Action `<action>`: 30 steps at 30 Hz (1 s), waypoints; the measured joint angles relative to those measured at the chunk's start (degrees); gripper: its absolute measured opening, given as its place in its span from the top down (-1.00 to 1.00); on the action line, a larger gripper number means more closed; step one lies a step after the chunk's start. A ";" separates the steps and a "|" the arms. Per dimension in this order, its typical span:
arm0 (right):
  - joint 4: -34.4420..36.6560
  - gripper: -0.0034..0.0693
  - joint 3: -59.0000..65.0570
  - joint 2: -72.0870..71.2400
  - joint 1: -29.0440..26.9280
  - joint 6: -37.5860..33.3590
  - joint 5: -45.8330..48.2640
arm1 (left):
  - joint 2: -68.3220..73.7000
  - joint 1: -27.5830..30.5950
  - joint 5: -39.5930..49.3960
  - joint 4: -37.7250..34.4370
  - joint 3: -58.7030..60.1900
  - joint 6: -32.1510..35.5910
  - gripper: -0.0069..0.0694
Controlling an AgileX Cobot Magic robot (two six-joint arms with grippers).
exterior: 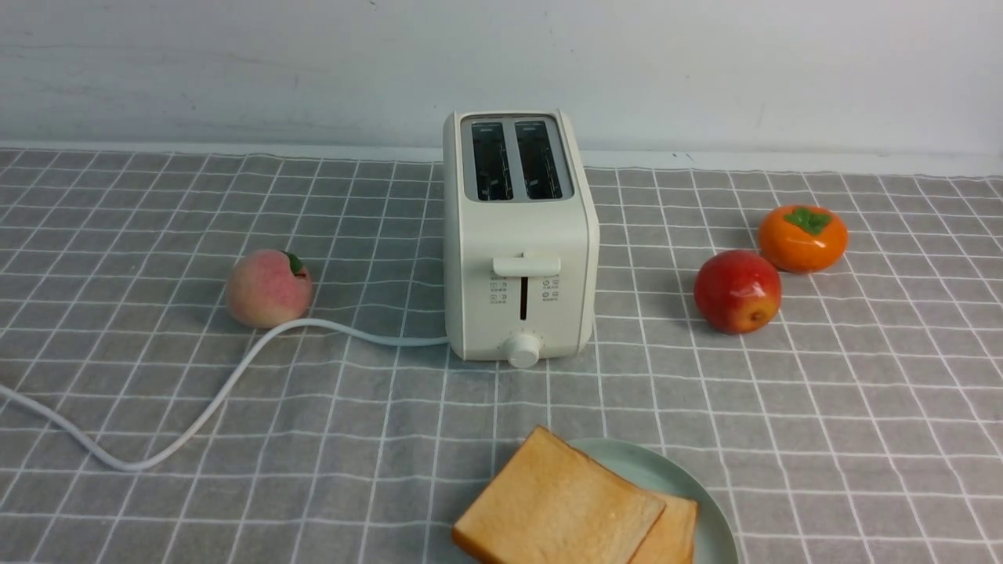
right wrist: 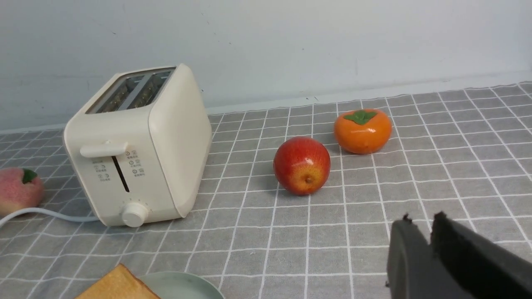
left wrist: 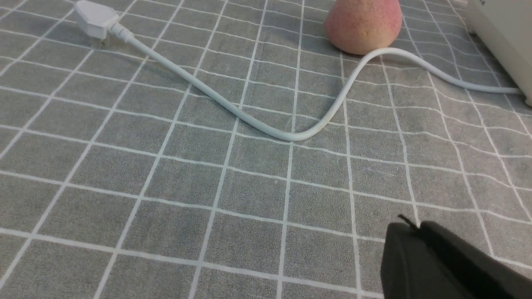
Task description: Take toasted bread from bread machine on grey coffee table place on plate.
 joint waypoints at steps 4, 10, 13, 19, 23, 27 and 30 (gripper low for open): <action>0.00 0.66 0.00 0.00 0.00 0.00 0.00 | 0.00 0.00 0.00 0.00 0.00 0.00 0.76; 0.00 0.64 0.00 0.00 0.00 0.00 0.04 | 0.00 0.00 0.00 0.00 0.00 0.00 0.73; -0.61 0.62 0.00 0.00 0.00 0.00 0.04 | 0.00 0.00 0.00 0.00 0.00 0.00 0.72; -6.98 0.61 0.09 -0.28 0.00 0.40 0.06 | 0.00 0.00 0.00 0.00 0.00 0.00 0.72; -9.93 0.60 4.73 -3.01 1.05 6.41 -1.52 | 0.00 0.00 -0.02 0.00 0.06 0.00 0.72; -10.96 0.59 10.99 -3.05 1.90 12.38 -4.44 | 0.00 0.00 0.09 0.00 0.11 0.00 0.72; -10.73 0.58 17.13 -3.05 2.11 18.33 -8.22 | 0.00 0.00 0.20 0.00 0.11 0.00 0.71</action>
